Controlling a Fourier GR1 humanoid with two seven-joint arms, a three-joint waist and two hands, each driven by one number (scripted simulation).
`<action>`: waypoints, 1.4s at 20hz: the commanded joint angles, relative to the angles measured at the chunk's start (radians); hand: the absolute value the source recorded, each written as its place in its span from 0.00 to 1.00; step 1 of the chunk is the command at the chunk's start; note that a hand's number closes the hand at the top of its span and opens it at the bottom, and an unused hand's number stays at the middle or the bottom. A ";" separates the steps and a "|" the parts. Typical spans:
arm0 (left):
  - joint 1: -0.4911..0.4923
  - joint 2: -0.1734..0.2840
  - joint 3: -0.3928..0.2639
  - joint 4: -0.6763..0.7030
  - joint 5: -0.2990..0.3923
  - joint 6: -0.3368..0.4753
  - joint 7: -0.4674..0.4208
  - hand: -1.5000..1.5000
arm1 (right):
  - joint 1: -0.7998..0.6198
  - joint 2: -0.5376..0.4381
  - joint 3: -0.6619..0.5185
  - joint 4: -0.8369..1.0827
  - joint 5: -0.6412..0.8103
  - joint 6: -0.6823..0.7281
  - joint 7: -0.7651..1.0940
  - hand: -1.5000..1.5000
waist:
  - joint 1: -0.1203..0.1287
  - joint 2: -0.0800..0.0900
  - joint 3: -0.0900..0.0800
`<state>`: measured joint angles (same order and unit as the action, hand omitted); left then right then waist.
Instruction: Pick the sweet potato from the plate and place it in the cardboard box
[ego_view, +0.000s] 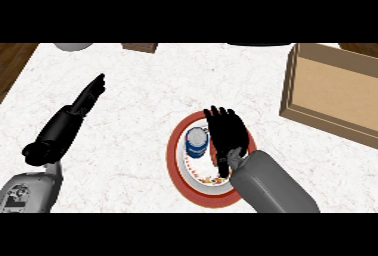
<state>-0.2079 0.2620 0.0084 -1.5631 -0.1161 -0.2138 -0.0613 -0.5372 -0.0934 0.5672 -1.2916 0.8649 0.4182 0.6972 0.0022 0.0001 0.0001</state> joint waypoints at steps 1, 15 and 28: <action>0.010 -0.024 -0.002 0.014 -0.023 0.006 -0.028 0.50 | 0.042 0.005 -0.009 0.036 0.071 -0.009 -0.009 0.00 | -0.001 0.000 0.000; 0.002 -0.058 0.000 -0.027 -0.049 -0.015 0.035 0.50 | 0.007 0.011 -0.089 0.231 0.170 -0.123 -0.321 1.00 | 0.004 0.002 0.000; -0.017 -0.021 0.065 0.035 -0.030 -0.054 -0.019 0.50 | 0.062 -0.037 -0.022 0.108 0.247 -0.303 -0.597 1.00 | -0.010 0.000 0.000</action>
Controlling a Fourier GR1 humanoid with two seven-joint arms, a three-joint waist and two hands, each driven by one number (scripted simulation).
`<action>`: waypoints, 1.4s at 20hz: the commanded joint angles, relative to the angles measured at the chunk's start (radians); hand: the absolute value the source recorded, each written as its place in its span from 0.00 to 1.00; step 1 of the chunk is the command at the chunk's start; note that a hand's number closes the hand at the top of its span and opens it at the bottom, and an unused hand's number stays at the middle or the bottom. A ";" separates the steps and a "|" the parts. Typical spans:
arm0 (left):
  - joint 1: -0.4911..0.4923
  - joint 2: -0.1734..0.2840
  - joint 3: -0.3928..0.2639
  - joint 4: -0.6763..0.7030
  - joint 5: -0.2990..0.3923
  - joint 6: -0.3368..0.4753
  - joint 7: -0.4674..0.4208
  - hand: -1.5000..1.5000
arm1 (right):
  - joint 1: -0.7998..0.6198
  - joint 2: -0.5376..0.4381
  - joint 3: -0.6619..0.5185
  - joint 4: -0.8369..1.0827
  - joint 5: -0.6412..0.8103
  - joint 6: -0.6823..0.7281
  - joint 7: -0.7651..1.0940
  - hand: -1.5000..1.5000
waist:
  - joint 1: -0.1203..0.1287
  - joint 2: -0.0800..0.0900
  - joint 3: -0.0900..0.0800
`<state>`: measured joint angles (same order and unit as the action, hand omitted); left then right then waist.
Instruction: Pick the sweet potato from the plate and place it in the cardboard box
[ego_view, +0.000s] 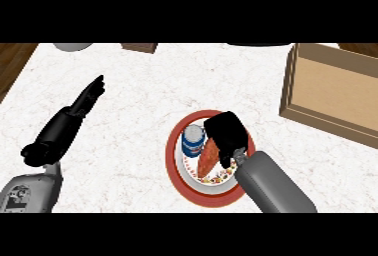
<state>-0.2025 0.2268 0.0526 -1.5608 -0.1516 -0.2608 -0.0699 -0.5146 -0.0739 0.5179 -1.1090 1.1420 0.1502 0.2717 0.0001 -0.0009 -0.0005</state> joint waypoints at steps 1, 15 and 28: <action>-0.003 0.013 0.023 0.026 0.004 -0.001 -0.024 0.50 | 0.061 -0.106 0.037 -0.124 -0.077 -0.011 -0.280 1.00 | -0.015 -0.001 0.001; -0.053 0.008 0.034 0.046 -0.007 0.015 0.015 0.50 | 0.313 -0.580 -0.260 -0.721 -0.444 -0.007 -0.791 1.00 | -0.034 -0.004 0.000; -0.014 0.013 0.025 -0.010 0.021 -0.032 0.015 0.50 | 0.054 -0.521 -0.699 -0.406 -0.717 0.059 -0.435 1.00 | 0.016 0.004 0.001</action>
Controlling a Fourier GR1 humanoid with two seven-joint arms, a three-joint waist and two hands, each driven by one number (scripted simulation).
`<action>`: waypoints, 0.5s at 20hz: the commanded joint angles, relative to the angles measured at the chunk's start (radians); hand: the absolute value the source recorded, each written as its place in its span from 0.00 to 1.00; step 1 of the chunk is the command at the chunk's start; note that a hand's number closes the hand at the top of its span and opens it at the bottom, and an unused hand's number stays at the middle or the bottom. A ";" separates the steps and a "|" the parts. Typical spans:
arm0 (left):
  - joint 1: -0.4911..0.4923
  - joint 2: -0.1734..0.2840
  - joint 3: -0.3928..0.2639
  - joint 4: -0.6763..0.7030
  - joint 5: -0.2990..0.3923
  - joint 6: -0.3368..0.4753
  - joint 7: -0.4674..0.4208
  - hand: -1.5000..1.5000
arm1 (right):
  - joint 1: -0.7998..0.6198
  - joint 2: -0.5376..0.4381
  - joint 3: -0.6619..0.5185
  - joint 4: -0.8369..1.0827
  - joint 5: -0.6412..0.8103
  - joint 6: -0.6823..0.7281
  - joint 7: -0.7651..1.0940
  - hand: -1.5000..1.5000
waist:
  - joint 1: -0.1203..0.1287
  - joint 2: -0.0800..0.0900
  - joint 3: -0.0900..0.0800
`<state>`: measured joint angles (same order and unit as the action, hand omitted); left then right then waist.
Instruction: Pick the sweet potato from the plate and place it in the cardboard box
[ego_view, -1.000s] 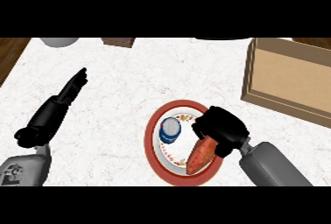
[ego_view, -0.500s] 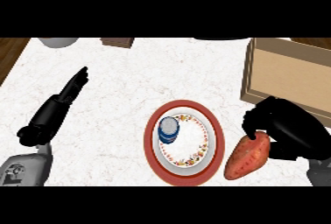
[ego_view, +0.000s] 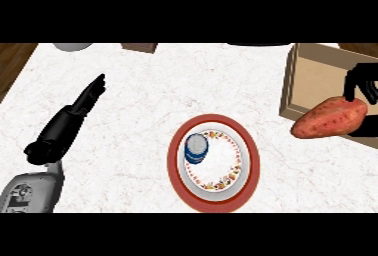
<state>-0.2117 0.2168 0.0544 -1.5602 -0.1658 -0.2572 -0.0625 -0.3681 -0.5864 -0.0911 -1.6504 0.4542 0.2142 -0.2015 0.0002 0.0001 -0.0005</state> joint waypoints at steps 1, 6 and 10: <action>0.009 0.014 0.008 -0.017 0.024 -0.034 0.008 0.50 | -0.081 -0.039 -0.131 0.172 -0.059 0.016 -0.004 1.00 | 0.010 0.002 0.001; -0.038 0.000 0.000 0.024 -0.011 -0.007 -0.011 0.50 | -0.259 -0.101 -0.136 0.490 0.030 -0.015 -0.090 1.00 | 0.021 0.007 0.001; -0.002 -0.013 -0.007 -0.030 0.012 -0.020 0.005 0.50 | -0.305 -0.178 -0.083 0.687 0.140 -0.025 -0.215 1.00 | 0.037 0.010 0.002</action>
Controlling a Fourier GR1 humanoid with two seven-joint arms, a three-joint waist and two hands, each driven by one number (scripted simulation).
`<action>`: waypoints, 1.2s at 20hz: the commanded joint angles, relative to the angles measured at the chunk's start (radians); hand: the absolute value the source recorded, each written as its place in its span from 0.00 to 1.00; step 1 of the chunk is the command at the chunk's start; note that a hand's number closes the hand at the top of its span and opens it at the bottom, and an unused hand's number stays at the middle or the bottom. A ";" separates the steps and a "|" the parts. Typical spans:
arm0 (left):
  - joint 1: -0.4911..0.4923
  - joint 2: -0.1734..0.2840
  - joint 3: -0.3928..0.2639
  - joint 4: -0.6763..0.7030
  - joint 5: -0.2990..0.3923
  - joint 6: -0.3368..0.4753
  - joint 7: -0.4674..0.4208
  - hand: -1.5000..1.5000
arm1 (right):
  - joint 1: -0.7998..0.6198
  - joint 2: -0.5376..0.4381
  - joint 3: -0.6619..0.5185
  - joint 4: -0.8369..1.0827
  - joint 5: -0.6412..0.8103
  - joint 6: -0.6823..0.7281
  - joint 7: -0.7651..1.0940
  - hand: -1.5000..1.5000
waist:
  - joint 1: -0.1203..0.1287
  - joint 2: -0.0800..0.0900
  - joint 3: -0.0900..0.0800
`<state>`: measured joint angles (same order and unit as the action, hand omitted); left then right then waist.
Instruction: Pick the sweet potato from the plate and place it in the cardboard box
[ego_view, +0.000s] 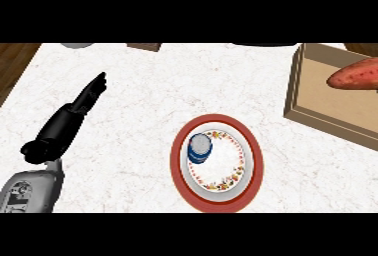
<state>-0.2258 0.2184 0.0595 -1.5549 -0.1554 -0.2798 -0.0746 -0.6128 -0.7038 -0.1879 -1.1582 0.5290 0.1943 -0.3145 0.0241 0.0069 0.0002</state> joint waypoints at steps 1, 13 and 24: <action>-0.020 0.010 0.003 0.011 0.003 -0.014 0.009 0.50 | -0.080 -0.091 0.033 0.240 0.100 0.004 -0.104 1.00 | 0.021 0.010 0.001; -0.072 -0.001 -0.011 0.033 -0.007 -0.016 0.000 0.50 | -0.214 -0.144 0.205 0.699 0.321 0.073 -0.269 1.00 | 0.048 0.021 0.003; -0.017 -0.037 -0.037 0.014 -0.027 0.010 -0.014 0.50 | -0.325 -0.129 0.079 0.858 0.161 0.226 -0.614 0.00 | 0.037 0.011 0.005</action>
<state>-0.2679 0.1836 0.0237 -1.5327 -0.1840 -0.2700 -0.0766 -0.8981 -0.8605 -0.0178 -0.3488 0.7910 0.3451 -0.8211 0.0623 0.0222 0.0046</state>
